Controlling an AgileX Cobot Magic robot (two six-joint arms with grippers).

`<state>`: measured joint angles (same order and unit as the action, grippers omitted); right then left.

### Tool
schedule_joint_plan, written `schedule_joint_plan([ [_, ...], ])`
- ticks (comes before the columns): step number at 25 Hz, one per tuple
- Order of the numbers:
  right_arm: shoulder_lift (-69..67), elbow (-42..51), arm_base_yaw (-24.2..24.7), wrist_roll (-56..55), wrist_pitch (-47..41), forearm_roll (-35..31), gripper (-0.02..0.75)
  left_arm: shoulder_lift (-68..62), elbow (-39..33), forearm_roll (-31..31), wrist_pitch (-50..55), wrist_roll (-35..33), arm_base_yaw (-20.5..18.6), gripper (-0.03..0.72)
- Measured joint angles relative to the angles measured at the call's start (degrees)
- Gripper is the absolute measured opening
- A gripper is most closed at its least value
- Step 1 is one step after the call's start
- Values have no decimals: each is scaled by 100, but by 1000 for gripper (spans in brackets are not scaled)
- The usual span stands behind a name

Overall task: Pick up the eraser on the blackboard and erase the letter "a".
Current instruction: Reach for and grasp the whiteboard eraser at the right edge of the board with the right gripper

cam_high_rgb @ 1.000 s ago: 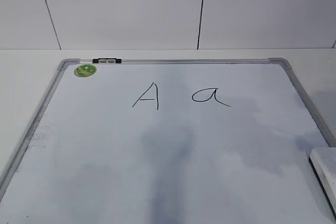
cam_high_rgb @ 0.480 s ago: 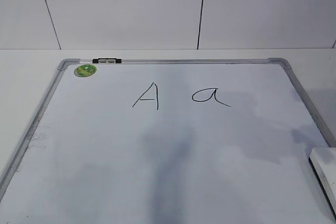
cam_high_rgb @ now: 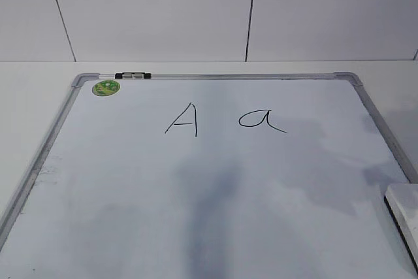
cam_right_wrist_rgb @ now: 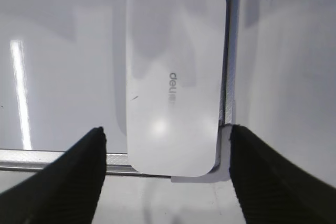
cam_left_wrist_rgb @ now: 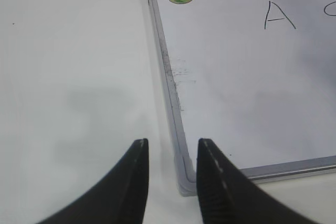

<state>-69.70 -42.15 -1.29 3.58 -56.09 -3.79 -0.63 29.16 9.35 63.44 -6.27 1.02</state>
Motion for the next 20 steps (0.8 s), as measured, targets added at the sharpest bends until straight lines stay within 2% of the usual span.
schedule_joint_plan([
  [6, 0, 0, 0, 11, 0, 0, 569, 0, 0, 0, 0, 0, 0, 235],
  [13, -109, 0, 0, 119, 0, 0, 669, 0, 0, 0, 0, 0, 0, 235],
  [20, -676, 0, 0, 182, 23, 0, 677, 0, 0, 0, 0, 0, 0, 235],
])
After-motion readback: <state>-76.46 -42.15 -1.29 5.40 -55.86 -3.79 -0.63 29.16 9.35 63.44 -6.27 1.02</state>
